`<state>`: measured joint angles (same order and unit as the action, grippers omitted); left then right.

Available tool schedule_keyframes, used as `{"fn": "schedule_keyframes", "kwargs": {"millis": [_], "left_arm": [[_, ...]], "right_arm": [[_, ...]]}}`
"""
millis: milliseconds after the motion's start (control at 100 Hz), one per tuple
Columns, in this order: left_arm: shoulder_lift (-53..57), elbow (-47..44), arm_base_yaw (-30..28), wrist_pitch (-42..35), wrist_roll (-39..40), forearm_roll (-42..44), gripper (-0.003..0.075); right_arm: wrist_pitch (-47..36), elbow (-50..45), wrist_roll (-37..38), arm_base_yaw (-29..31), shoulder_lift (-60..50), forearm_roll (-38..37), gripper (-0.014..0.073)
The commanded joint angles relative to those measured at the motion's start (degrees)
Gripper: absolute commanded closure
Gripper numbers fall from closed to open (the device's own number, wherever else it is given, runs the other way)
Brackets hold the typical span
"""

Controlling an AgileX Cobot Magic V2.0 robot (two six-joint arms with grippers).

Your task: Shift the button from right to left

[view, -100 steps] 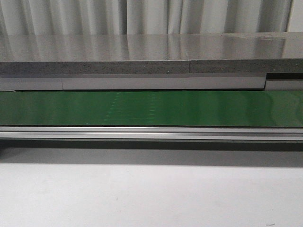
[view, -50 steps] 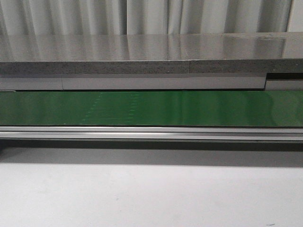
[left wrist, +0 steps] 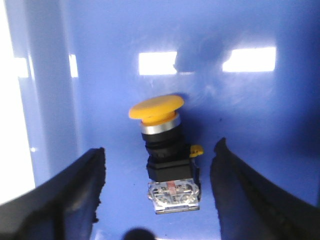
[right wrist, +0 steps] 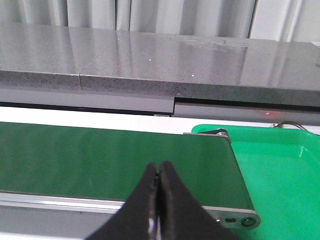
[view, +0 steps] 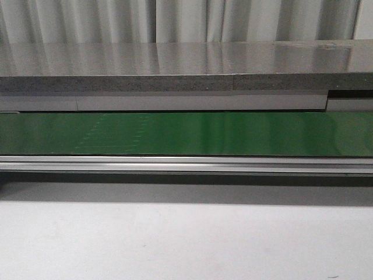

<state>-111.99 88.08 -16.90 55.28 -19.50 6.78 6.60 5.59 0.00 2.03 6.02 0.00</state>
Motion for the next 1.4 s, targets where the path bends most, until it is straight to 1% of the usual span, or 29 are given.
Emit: {"fn": "schedule_keyframes", "kwargs": {"millis": [0, 20, 70, 90, 140, 170, 260, 330, 430, 620, 790, 910, 1020, 1140, 1390], "left_arm": [[5.3, 4.0, 0.1, 0.8, 0.2, -3.7, 0.04], [5.7, 4.4, 0.1, 0.9, 0.2, -4.3, 0.0426], [6.7, 5.7, 0.1, 1.5, 0.2, -7.1, 0.0542], [7.1, 6.0, 0.1, 1.4, 0.2, -7.8, 0.0572], [8.2, 6.7, 0.1, 1.5, 0.2, -11.4, 0.0693], [8.7, 6.9, 0.1, 1.6, 0.2, -13.5, 0.0741], [10.3, 7.1, 0.2, 2.5, 0.2, -20.0, 0.0741], [11.2, 7.1, 1.0, 3.0, 0.2, -22.3, 0.0741], [12.3, 7.1, 3.7, 3.2, 0.2, -22.4, 0.0741], [14.4, 7.1, 12.2, 1.5, 0.3, -22.3, 0.0741], [16.1, 7.1, 19.8, -0.9, 2.4, -22.3, 0.0741], [17.2, 7.0, 23.3, -2.5, 4.6, -22.3, 0.0741], [18.9, 6.0, 24.8, -3.8, 5.1, -22.3, 0.0741], [21.9, 3.9, 25.0, -5.1, 5.1, -22.4, 0.0741], [30.7, -3.8, 25.0, -8.6, 5.1, -22.4, 0.0741]], "right_arm": [[-4.6, 1.5, -0.4, 0.1, 0.7, 0.0, 0.0661], [-4.6, 1.5, -0.4, 0.1, 0.7, 0.0, 0.0661], [-4.6, 1.5, -0.4, 0.1, 0.7, 0.0, 0.0661], [-4.6, 1.5, -0.4, 0.1, 0.7, 0.0, 0.0661], [-4.6, 1.5, -0.4, 0.1, 0.7, 0.0, 0.0661], [-4.6, 1.5, -0.4, 0.1, 0.7, 0.0, 0.0661], [-4.6, 1.5, -0.4, 0.1, 0.7, 0.0, 0.0661], [-4.6, 1.5, -0.4, 0.1, 0.7, 0.0, 0.0661], [-4.6, 1.5, -0.4, 0.1, 0.7, 0.0, 0.0661], [-4.6, 1.5, -0.4, 0.1, 0.7, 0.0, 0.0661], [-4.6, 1.5, -0.4, 0.1, 0.7, 0.0, 0.0661], [-4.6, 1.5, -0.4, 0.1, 0.7, 0.0, 0.0661], [-4.6, 1.5, -0.4, 0.1, 0.7, 0.0, 0.0661], [-4.6, 1.5, -0.4, 0.1, 0.7, 0.0, 0.0661], [-4.6, 1.5, -0.4, 0.1, 0.7, 0.0, 0.0661]]}}
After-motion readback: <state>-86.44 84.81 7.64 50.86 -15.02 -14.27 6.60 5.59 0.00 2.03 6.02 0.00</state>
